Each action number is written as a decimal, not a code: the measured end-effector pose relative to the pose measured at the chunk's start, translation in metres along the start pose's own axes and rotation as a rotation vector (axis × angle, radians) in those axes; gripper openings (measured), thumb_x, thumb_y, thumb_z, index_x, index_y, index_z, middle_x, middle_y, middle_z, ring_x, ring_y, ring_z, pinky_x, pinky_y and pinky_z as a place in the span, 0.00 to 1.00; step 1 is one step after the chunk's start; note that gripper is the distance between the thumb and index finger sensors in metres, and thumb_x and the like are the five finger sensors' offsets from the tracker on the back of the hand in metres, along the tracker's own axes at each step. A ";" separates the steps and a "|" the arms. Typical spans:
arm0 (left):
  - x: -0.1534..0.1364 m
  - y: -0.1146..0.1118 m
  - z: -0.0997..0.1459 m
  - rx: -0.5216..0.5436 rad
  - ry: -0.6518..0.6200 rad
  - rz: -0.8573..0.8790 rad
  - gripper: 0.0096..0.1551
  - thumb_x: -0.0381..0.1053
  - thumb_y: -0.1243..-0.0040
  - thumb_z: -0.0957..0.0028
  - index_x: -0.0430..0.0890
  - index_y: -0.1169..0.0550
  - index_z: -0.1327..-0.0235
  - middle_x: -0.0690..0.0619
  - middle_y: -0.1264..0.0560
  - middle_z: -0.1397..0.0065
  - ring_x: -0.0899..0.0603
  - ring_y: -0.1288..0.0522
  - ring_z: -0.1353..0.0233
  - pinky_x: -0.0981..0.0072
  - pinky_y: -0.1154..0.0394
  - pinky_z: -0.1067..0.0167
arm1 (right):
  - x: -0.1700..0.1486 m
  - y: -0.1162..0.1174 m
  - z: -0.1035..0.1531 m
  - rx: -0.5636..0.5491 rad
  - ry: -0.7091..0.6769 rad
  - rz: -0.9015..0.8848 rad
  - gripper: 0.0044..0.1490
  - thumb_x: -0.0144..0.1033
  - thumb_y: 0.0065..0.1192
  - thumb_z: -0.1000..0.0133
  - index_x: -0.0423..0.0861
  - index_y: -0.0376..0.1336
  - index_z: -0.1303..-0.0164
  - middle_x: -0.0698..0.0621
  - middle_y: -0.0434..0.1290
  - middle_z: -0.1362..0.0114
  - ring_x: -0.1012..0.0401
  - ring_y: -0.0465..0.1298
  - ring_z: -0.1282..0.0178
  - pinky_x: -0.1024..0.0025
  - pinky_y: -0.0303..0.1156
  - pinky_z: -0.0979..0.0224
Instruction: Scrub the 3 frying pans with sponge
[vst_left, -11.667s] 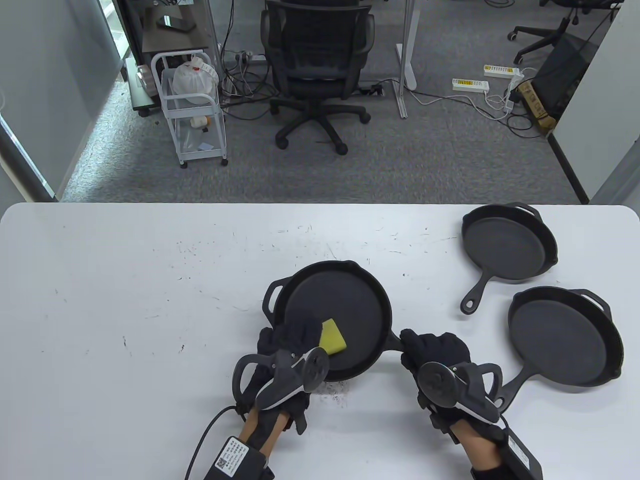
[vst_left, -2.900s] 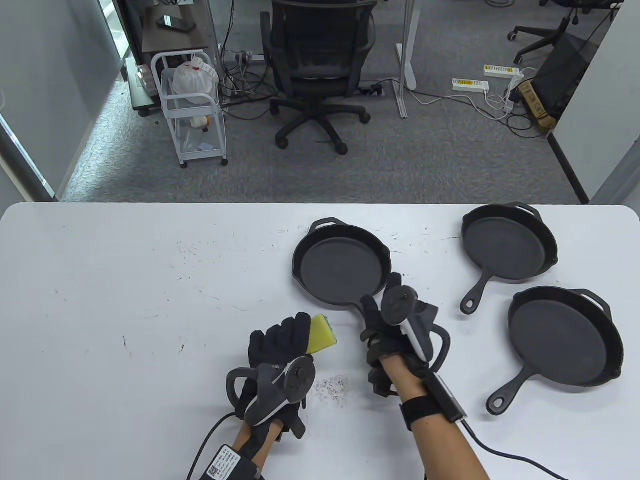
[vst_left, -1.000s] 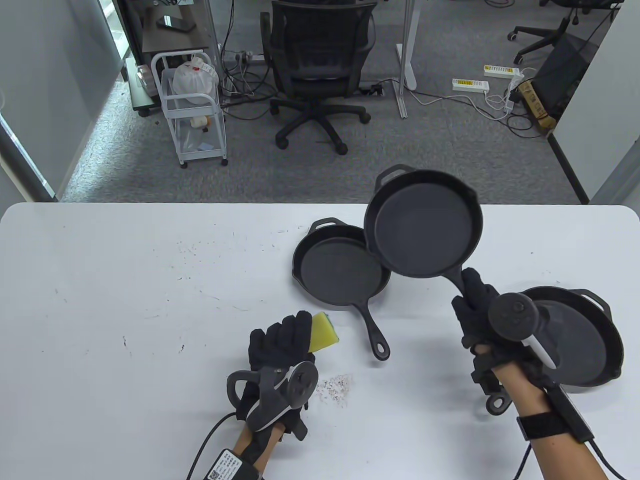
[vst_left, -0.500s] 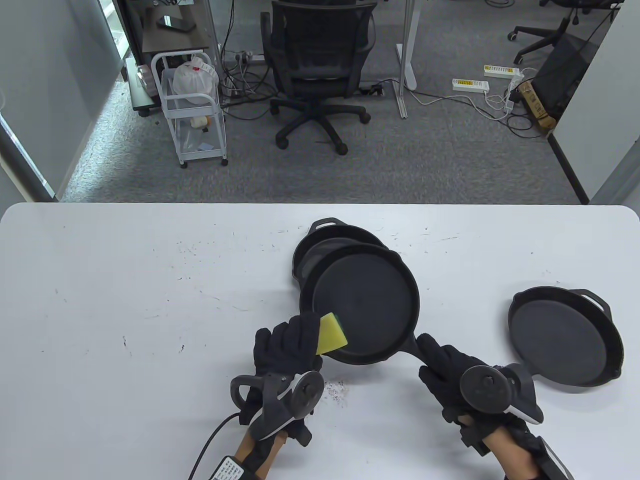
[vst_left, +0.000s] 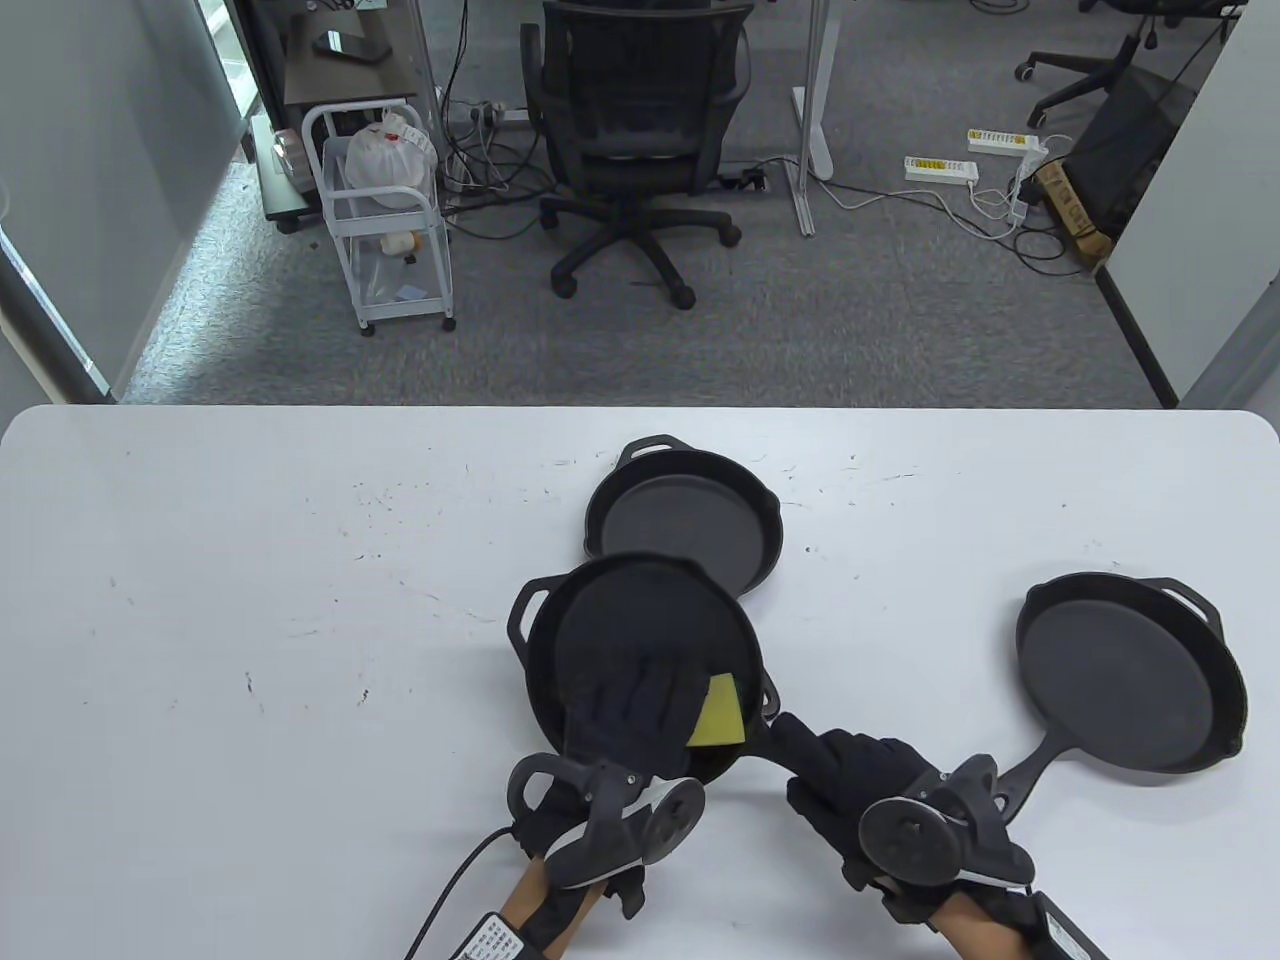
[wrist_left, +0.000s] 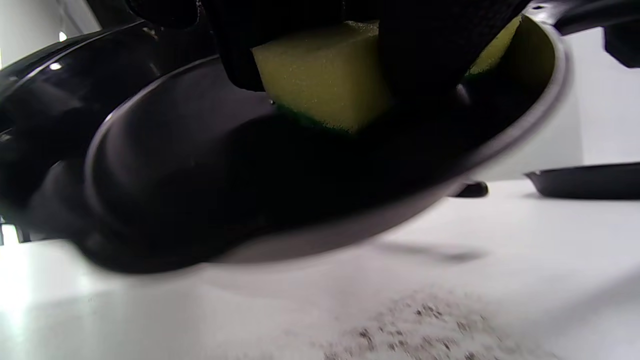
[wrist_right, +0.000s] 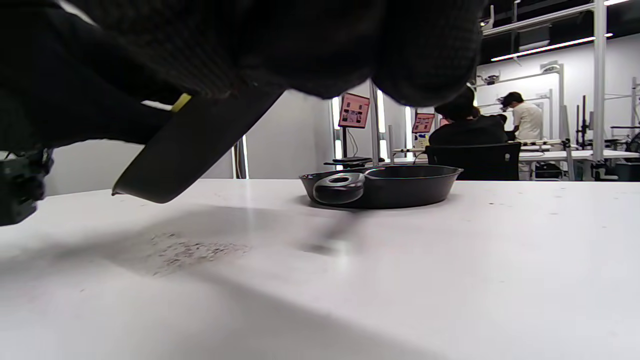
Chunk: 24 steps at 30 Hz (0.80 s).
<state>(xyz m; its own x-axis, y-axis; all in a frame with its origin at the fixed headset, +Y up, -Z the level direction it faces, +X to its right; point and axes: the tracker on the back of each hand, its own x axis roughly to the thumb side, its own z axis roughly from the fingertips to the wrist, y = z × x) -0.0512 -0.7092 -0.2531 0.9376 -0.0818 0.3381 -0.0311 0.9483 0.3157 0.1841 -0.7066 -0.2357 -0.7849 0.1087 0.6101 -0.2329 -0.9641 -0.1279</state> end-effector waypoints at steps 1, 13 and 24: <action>-0.003 0.002 0.000 0.015 0.030 -0.015 0.48 0.57 0.34 0.48 0.54 0.40 0.14 0.47 0.32 0.15 0.37 0.29 0.20 0.32 0.39 0.23 | 0.003 -0.001 0.001 -0.005 -0.012 0.009 0.41 0.46 0.78 0.56 0.50 0.66 0.32 0.54 0.82 0.53 0.63 0.81 0.76 0.56 0.83 0.58; -0.028 -0.008 -0.009 -0.289 0.167 -0.106 0.47 0.56 0.31 0.48 0.54 0.37 0.14 0.46 0.31 0.16 0.35 0.28 0.21 0.31 0.38 0.24 | -0.017 -0.013 0.009 -0.078 0.135 0.028 0.41 0.46 0.79 0.56 0.50 0.66 0.32 0.54 0.82 0.53 0.63 0.81 0.76 0.57 0.83 0.57; -0.010 0.016 0.000 0.106 0.127 -0.075 0.48 0.56 0.33 0.48 0.54 0.40 0.14 0.47 0.33 0.14 0.36 0.30 0.19 0.31 0.40 0.23 | 0.012 -0.006 0.005 -0.057 -0.044 -0.003 0.41 0.45 0.80 0.57 0.51 0.67 0.32 0.54 0.82 0.53 0.63 0.81 0.75 0.56 0.82 0.56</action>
<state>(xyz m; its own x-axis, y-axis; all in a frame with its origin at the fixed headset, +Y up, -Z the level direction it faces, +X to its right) -0.0613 -0.6929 -0.2511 0.9746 -0.1050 0.1979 0.0100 0.9029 0.4297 0.1791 -0.7004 -0.2237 -0.7585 0.0995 0.6440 -0.2682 -0.9484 -0.1693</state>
